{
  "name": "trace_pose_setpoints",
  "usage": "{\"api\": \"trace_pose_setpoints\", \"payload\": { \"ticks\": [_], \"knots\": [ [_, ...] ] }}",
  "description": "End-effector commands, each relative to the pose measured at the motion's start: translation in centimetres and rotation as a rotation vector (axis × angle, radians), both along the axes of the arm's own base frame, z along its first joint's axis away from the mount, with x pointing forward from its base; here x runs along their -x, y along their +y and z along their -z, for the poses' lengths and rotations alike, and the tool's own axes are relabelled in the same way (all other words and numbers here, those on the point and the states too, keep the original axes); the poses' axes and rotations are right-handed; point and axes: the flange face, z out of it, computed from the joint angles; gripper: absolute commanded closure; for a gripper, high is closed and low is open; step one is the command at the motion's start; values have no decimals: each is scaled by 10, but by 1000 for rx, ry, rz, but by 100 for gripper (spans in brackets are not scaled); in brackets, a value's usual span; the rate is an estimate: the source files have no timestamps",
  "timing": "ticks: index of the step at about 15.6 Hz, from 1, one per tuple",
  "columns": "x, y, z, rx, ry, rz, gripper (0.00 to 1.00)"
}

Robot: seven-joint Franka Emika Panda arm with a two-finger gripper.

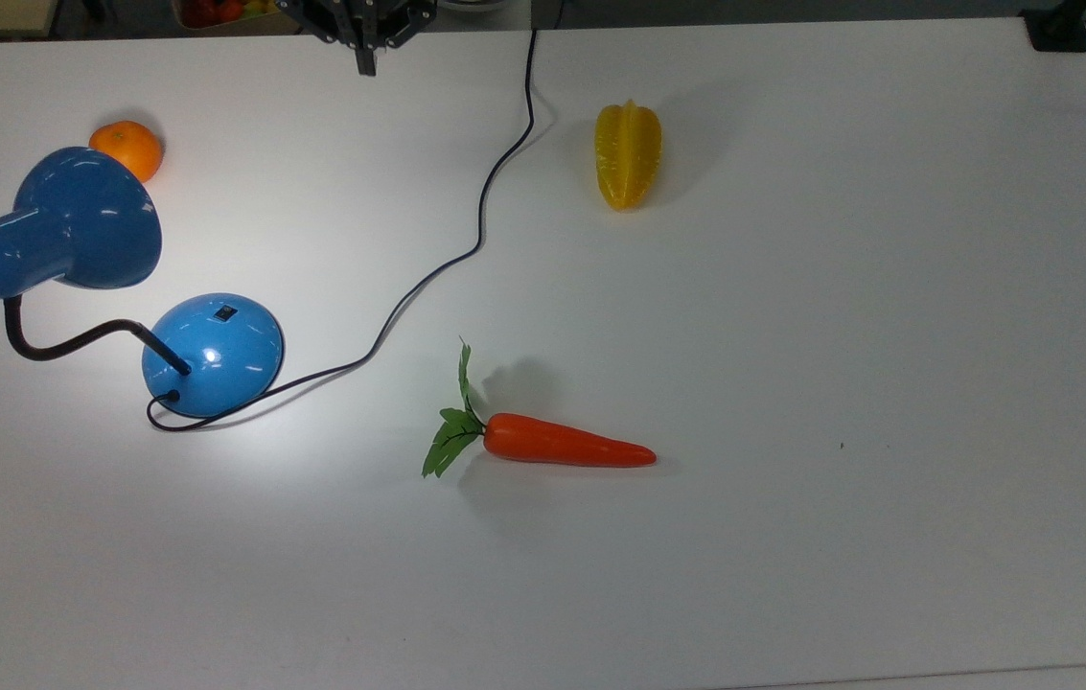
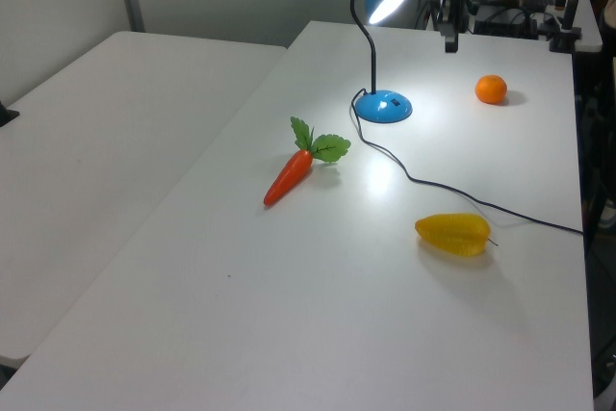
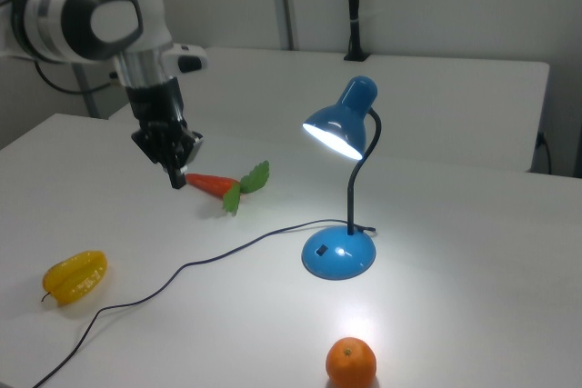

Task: Turn off lamp
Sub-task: 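Move the gripper down toward the round blue lamp base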

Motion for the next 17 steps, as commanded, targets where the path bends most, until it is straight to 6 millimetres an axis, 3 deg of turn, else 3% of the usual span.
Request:
{"api": "trace_pose_setpoints", "payload": {
  "ticks": [1, 8, 15, 17],
  "knots": [
    [7, -18, 50, -19, -44, 89, 100],
    [-5, -64, 143, -23, -186, 279, 100],
    [-27, -99, 188, -30, -324, 365, 100],
    [-34, -113, 192, -29, -392, 377, 100]
  ]
}}
